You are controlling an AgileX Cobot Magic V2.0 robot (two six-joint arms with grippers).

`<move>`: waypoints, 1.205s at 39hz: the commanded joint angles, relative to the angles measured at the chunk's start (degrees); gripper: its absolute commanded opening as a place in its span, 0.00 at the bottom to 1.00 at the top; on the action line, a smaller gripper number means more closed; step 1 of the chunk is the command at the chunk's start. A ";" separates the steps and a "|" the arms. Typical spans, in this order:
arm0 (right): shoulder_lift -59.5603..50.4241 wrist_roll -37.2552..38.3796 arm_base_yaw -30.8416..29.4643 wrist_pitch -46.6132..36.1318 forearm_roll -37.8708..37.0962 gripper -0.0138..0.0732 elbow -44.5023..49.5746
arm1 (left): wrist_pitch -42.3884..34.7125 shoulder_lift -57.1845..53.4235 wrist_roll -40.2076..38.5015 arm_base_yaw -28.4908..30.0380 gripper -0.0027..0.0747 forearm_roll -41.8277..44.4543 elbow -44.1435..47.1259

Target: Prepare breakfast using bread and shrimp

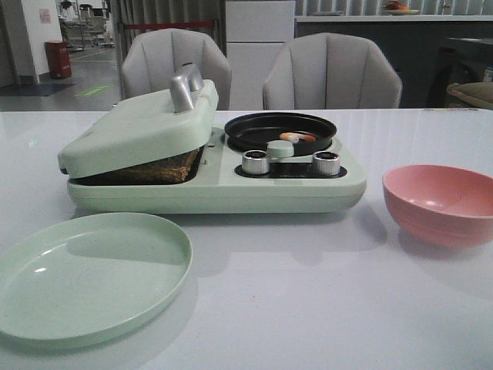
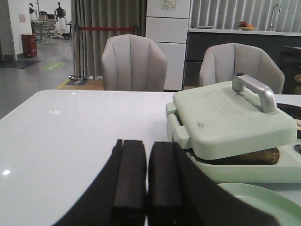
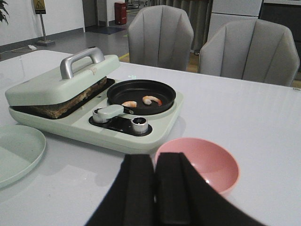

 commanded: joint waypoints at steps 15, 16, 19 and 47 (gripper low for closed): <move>0.61 0.52 -6.07 -6.66 -9.29 0.32 -0.63 | -4.63 -0.95 -0.57 0.07 0.18 0.02 1.16; 0.61 0.71 -6.84 -7.88 -9.35 0.32 -0.19 | -4.63 -0.95 -0.57 0.07 0.18 0.02 1.16; 0.61 3.25 -8.81 -12.11 -10.33 0.32 2.52 | -4.63 -0.95 -0.57 0.07 0.18 0.02 1.16; -3.19 15.92 -13.65 -20.51 -17.60 0.32 11.87 | -4.63 -0.84 -0.57 0.07 0.18 0.02 1.16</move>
